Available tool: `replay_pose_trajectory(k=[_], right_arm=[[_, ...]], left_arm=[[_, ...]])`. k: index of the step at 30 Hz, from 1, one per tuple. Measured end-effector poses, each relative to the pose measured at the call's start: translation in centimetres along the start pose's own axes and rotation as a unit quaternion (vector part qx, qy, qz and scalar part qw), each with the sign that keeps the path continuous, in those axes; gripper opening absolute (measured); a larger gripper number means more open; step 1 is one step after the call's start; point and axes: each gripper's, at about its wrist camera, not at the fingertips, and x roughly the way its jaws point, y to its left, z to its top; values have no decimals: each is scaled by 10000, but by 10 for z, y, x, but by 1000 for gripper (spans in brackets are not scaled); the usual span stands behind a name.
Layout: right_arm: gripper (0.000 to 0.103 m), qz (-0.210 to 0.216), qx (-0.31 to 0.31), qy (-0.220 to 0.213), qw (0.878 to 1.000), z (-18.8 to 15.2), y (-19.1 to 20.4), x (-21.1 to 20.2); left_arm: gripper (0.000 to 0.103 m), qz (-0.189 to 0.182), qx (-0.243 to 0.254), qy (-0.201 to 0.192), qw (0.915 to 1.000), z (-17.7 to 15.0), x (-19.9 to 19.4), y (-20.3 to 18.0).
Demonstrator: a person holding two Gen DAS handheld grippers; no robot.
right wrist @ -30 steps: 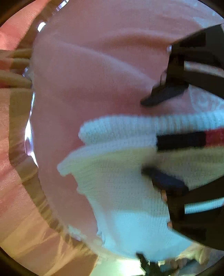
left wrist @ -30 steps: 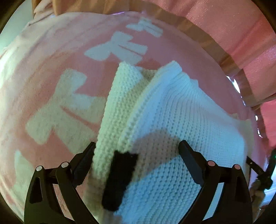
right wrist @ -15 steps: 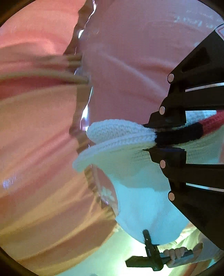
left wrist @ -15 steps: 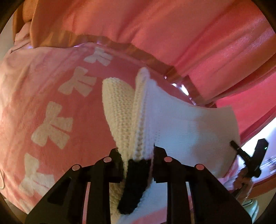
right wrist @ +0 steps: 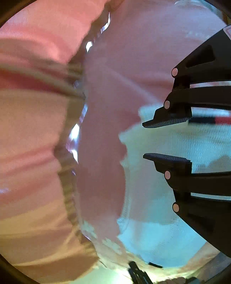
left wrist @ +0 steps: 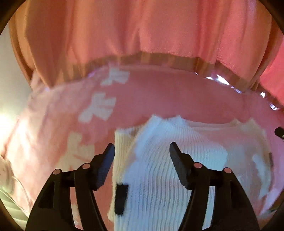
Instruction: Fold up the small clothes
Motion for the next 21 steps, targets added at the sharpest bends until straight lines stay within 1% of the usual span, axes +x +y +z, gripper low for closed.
replay_pose_trajectory(k=[1,2,3,4,5,6,7,9,11,12,14,15,17,19,20,21], right_arm=[[19,173,43,284,9994,2,0,22],[9,226,83,439,9987,1,1,33],[3,182,135,671,9975,1,-3,52],[3,61,140,773,9969,2,-4,61],[2,-259,117,934,9952,-1,-5,75],[0,-419,125,1032,9937,-3,-11,83],[0,-314,285,1096,9931,-5,-20,89],[0,-146,529,1057,9929,-3,-25,80],[0,-88,360,731,9966,2,-17,61],[0,-111,254,672,9974,2,-13,57],[0,-445,188,1011,9937,-8,-20,75],[0,-375,257,1138,9925,-12,-26,85],[0,-296,412,1085,9928,-8,-26,78],[0,-255,473,837,9950,-3,-21,60],[2,-171,427,695,9965,-1,-15,52],[2,-94,383,603,9974,-1,-12,47]], left_arm=[[62,55,99,9,9999,-1,7,-7],[62,25,143,84,9999,-1,15,-11],[62,-34,145,215,9997,1,26,-14],[62,-78,160,379,9991,1,39,-18],[62,-49,176,534,9984,1,52,-21],[62,17,174,660,9977,-1,63,-22],[61,133,149,793,9967,-4,74,-21],[61,205,39,824,9964,-6,83,-18],[61,229,-4,776,9967,-3,81,-19],[61,216,-23,768,9968,-2,80,-19],[60,194,-17,791,9967,-2,79,-23],[60,200,5,801,9966,-3,79,-24],[60,258,84,794,9965,-3,79,-26],[60,286,102,762,9966,-4,74,-26],[60,253,79,745,9969,-3,71,-27],[60,213,75,728,9971,-3,69,-27]])
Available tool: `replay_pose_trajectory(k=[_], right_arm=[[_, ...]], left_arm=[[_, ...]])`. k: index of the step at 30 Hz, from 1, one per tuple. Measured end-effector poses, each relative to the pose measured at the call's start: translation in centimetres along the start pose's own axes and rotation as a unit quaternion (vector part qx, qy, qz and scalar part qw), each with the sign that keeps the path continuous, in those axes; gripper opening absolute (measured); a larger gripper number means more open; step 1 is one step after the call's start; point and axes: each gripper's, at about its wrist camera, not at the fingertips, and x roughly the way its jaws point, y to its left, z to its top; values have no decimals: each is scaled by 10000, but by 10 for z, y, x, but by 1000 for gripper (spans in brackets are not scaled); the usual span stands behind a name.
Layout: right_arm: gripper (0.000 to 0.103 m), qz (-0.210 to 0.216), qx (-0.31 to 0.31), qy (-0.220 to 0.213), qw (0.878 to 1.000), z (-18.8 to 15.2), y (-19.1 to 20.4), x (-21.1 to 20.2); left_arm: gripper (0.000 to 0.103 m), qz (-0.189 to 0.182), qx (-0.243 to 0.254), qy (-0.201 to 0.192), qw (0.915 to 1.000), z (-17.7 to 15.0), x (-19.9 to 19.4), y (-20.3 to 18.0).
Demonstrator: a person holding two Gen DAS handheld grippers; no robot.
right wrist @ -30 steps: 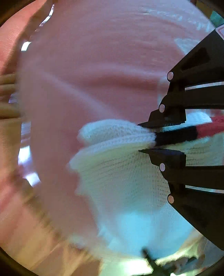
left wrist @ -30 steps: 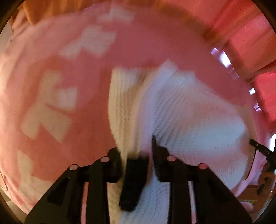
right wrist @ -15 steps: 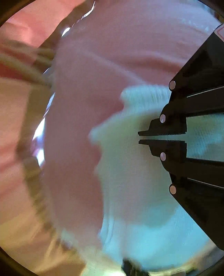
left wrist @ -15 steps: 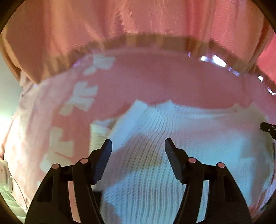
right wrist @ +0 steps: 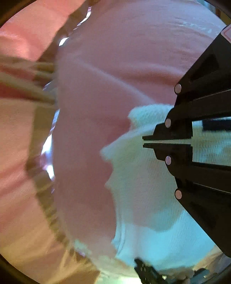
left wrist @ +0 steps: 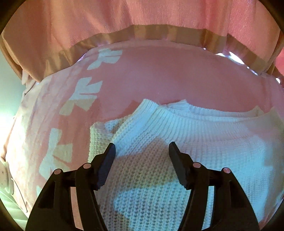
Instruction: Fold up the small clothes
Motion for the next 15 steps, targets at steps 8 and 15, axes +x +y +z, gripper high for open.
replay_pose_trajectory(k=[8,15], right_arm=[[0,-180,-39,402,9990,5,2,48],[0,-300,382,208,9986,16,-8,37]], left_arm=[[60,107,128,29,9999,2,8,-11],[62,289,183,21,9994,7,16,-12]])
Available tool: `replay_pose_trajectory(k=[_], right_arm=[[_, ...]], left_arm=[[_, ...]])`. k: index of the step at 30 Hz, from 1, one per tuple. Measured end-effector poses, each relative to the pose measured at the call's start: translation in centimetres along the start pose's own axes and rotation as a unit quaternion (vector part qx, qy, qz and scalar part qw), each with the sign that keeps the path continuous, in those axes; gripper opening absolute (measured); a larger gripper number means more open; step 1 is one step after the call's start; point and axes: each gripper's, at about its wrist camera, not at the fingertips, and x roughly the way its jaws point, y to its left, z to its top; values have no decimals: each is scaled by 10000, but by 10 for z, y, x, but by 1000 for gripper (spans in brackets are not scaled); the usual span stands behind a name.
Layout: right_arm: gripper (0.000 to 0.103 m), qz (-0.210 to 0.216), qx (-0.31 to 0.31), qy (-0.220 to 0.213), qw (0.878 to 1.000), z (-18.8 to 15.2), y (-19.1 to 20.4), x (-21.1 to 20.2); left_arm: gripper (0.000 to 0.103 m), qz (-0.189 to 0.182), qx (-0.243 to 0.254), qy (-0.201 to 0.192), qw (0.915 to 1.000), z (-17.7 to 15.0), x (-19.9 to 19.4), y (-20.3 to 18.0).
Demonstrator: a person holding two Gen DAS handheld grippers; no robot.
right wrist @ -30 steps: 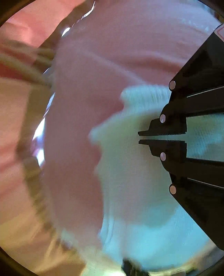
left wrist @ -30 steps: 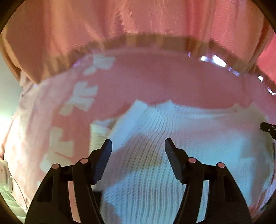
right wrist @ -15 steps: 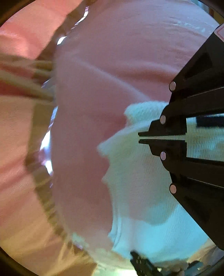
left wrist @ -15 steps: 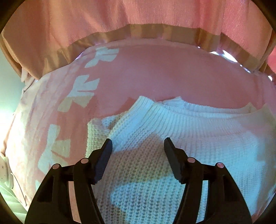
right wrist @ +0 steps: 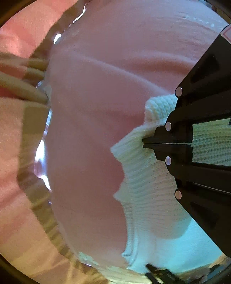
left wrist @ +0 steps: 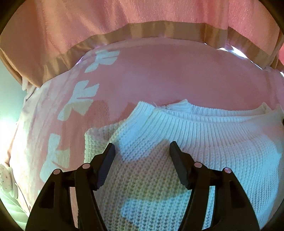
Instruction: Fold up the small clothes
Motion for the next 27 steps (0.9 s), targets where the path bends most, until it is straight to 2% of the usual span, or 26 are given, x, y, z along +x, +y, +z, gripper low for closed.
replay_pose_trajectory(k=[3,4,5,7,11,15,18,21,24,25,26,27], right_arm=[[5,-165,-57,-602,9980,-1,9,-37],[5,-94,-152,-812,9965,-6,15,-54],[5,27,-226,-910,9956,-10,20,-64],[5,341,-483,-991,9933,-25,35,-81],[5,806,-1250,-627,9869,-68,75,-87],[5,876,-1861,-371,9779,-96,110,-76],[5,814,-2212,-185,9716,-113,125,-67],[5,841,-2370,-88,9678,-120,132,-61],[5,907,-2431,-62,9657,-123,137,-62],[5,922,-2449,-65,9651,-123,140,-61],[5,908,-2461,-54,9650,-124,143,-61],[6,864,-2472,-21,9651,-123,145,-58]], left_arm=[[62,-200,-245,-120,9994,2,-18,14],[64,-347,-356,-188,9986,2,-28,23],[71,-437,-434,-224,9978,1,-35,29],[78,-610,-591,-314,9959,-7,-51,47],[81,-708,-589,-288,9953,-32,-68,74],[81,-705,-831,-316,9935,-54,-75,109],[81,-1291,-1155,-248,9846,-79,-81,138],[81,-2092,-1354,-63,9684,-114,-84,150],[81,-2224,-1331,218,9656,-137,-76,141],[79,-2183,-1260,428,9668,-142,-68,134],[64,-2095,-1188,613,9686,-146,-59,129],[55,-2033,-1101,799,9696,-148,-51,124]])
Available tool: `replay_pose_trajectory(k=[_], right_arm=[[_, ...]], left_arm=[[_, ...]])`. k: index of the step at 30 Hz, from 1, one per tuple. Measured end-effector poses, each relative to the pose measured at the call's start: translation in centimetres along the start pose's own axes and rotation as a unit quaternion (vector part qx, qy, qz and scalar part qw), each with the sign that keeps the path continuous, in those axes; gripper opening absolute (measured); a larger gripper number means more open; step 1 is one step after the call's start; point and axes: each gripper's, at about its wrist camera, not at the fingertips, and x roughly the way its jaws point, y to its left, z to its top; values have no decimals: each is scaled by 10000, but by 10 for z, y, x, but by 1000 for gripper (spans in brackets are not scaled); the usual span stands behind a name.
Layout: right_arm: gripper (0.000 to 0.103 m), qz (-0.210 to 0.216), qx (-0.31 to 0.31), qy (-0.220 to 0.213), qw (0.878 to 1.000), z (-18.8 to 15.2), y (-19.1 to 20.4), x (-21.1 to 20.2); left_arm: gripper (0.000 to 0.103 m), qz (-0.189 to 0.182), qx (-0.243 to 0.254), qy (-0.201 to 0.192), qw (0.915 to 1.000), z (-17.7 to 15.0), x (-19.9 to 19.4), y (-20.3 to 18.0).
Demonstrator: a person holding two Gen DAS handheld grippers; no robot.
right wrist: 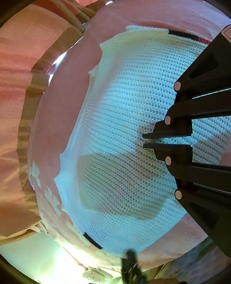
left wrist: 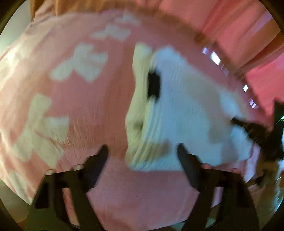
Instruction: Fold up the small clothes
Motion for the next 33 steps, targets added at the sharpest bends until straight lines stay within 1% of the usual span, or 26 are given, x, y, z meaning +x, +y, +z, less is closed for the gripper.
replay_pose_trajectory(k=[1,2,3,4,6,7,9,10,11,12,13,14,16,18,20,21,22,23,24,26,28,29,30,31,32,33], right_arm=[[6,-89,0,109,9999,1,1,7],[6,-135,18,208,9997,1,1,11],[6,-114,69,269,9995,2,0,14],[6,-74,169,252,9995,3,-2,12],[6,3,267,125,9996,8,-4,3],[7,52,330,-28,9994,12,-6,-5],[10,149,425,-184,9988,19,-10,-13],[10,238,511,-219,9982,23,-13,-14],[11,294,592,-219,9976,27,-15,-13],[11,328,652,-203,9971,31,-16,-10],[11,347,696,-168,9968,35,-17,-5],[11,369,717,-137,9966,40,-15,1],[11,531,778,-103,9955,50,-12,11],[6,630,763,-113,9950,57,-8,16],[4,407,604,-88,9973,66,-4,27],[1,230,541,-11,9983,68,-3,34],[0,132,535,125,9984,70,-4,48],[0,184,576,166,9980,71,-7,57],[0,207,598,105,9979,72,-7,59],[0,159,564,131,9982,77,-5,61],[0,65,428,132,9990,80,1,63],[0,43,400,123,9991,81,2,64],[0,41,381,127,9992,82,2,64],[0,63,370,151,9992,83,2,63],[0,133,428,178,9988,84,-1,61],[0,245,556,191,9980,84,-6,58]], left_arm=[[46,82,-17,270,9996,-3,12,2],[42,133,15,102,9999,-5,9,2],[37,172,87,165,9997,-6,9,0],[33,81,101,247,9996,-8,11,-1],[32,51,-29,249,9997,-11,9,-2],[32,-22,-54,207,9998,-12,4,-4],[33,-20,-18,-15,10000,-9,-11,-14],[41,-7,41,-239,9997,-3,-21,-20],[55,44,90,-465,9989,8,-29,-27],[64,158,112,-667,9976,18,-34,-32],[76,301,110,-836,9960,26,-37,-38],[82,414,159,-964,9944,36,-38,-43],[86,658,327,-1002,9923,62,-28,-51],[86,865,347,-873,9918,83,-5,-55],[86,915,377,-692,9927,93,13,-52],[86,928,332,-493,9939,98,29,-51],[86,875,244,-364,9952,99,36,-48],[86,737,67,-222,9970,99,43,-44],[86,528,-185,-70,9984,99,52,-40],[89,348,-425,179,9983,98,64,-36],[90,359,-498,85,9981,96,65,-38],[89,383,-486,74,9981,95,64,-41],[84,377,-463,57,9982,94,63,-41],[66,301,-418,-11,9987,93,60,-42],[44,168,-385,-35,9991,93,58,-44],[34,10,-380,-36,9993,93,55,-44]])
